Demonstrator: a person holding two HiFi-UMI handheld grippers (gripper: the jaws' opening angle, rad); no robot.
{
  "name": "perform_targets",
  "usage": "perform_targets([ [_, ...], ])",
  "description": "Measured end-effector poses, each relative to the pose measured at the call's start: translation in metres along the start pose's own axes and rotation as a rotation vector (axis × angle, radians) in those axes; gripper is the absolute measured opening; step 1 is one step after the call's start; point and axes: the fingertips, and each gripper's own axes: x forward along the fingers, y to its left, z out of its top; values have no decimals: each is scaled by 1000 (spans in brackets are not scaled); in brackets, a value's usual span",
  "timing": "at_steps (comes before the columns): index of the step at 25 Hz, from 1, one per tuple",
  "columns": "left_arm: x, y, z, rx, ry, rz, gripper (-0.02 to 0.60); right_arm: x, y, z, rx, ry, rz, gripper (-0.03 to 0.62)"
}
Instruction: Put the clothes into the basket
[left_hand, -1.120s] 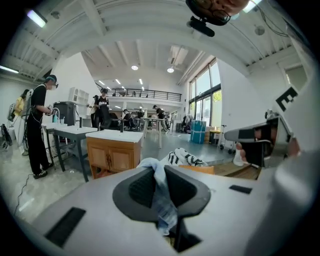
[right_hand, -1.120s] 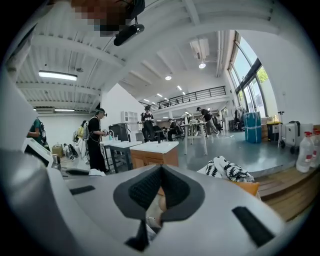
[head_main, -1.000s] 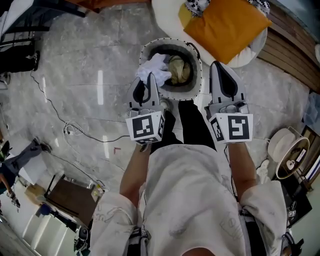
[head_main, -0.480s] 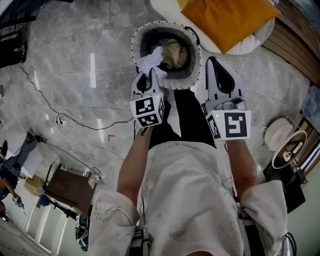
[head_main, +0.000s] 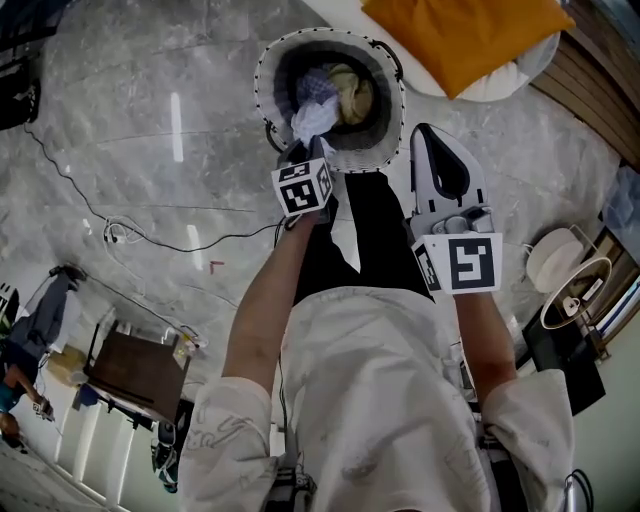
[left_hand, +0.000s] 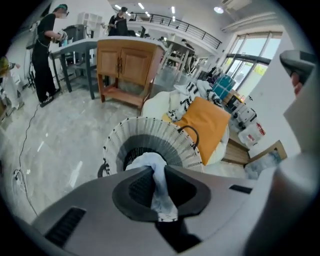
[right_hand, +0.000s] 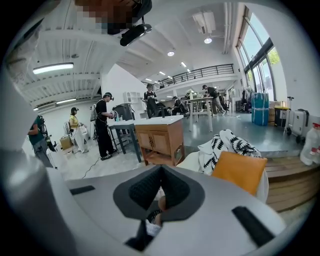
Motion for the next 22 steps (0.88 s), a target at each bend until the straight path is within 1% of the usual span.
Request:
perform_targets([
  [3,22,12,-23,-91,87,4,43,1,4,-2,-8,5,4,-12],
  [5,29,20,-28,-142,108,15,43,1,6,-2,-10,6,4,-12],
  [7,32,23,-29,-175,121,20,45,1,6,-2,-11,10,3,-12],
  [11,37,22,-34,-244,151,-12,59,1,6,-6,-11,20,0,-12],
  [12,37,21,-36,-255,164,-25,76,1,7,-6,-11,21,1,-12],
  [14,38,19,-42,-266,193,-44,150,1,9,-6,-14,19,3,-12],
  [15,38,18,-44,-267,205,-48,170,1,10,-5,-15,18,4,-12],
  [19,33,21,-51,-266,218,-31,176,2,13,-2,-27,11,3,-12],
  [22,26,24,-54,-297,207,-29,176,-1,14,1,-34,7,0,-12],
])
